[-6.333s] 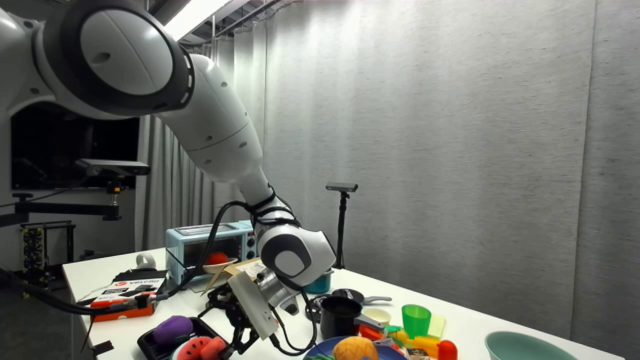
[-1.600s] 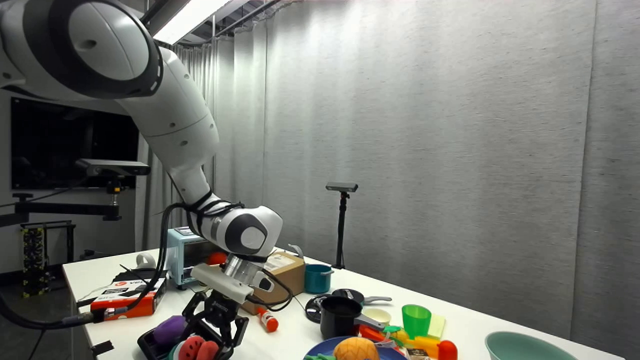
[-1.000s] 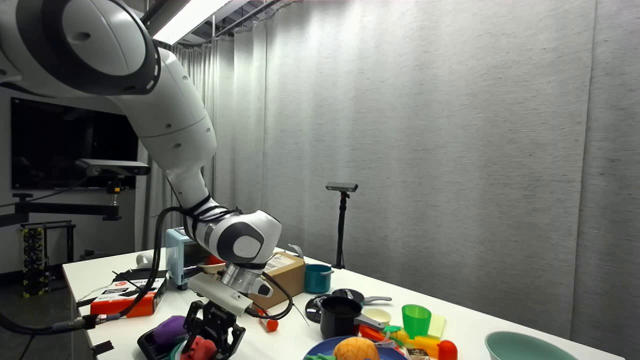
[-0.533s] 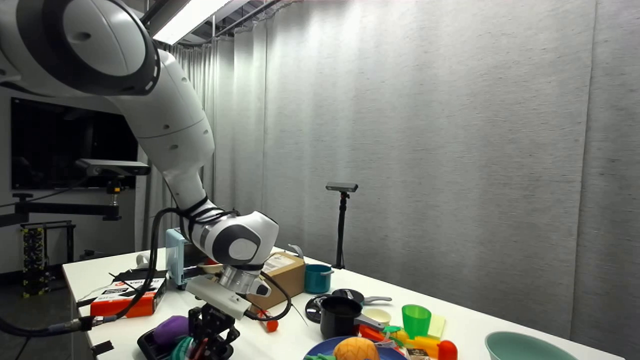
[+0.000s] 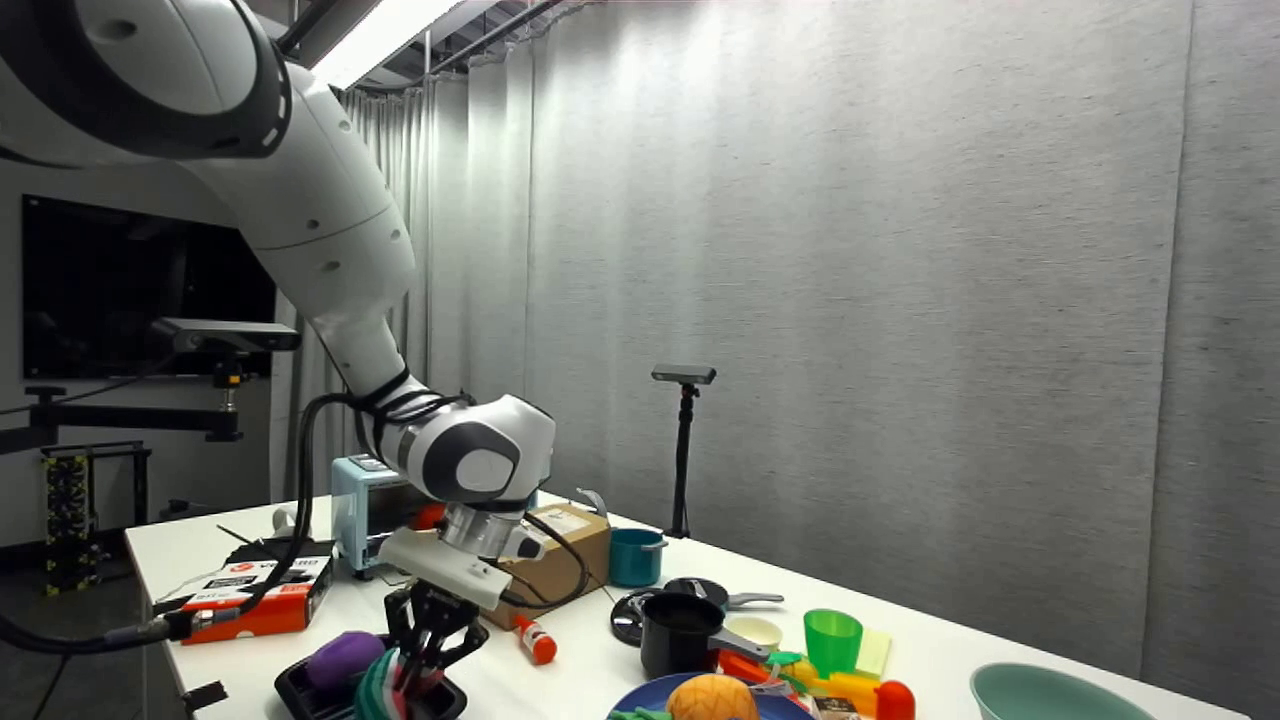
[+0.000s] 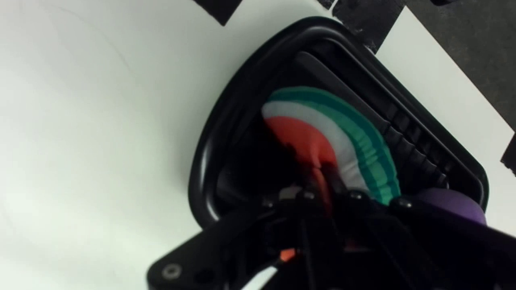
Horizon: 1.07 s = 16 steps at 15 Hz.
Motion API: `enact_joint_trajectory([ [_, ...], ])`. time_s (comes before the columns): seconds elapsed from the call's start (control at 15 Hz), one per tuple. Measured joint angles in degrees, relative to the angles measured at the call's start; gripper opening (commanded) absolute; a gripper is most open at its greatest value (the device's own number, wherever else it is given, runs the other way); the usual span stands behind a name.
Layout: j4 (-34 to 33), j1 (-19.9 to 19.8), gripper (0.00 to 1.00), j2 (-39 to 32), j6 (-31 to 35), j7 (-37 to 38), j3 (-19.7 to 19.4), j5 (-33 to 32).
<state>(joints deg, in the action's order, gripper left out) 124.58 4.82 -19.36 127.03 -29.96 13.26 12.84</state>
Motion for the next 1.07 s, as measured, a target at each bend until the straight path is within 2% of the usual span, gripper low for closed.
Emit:
enact_joint_trajectory([
  [0.33, 1.2, -2.1, 0.02, 9.1, 0.0, -3.5, -0.6, 4.4],
  [0.6, 1.8, -3.8, 0.02, 14.5, 2.5, -3.1, -4.7, 8.9],
  [1.07, 0.0, -8.0, 0.02, 12.9, 11.9, 2.7, -13.1, 9.9],
])
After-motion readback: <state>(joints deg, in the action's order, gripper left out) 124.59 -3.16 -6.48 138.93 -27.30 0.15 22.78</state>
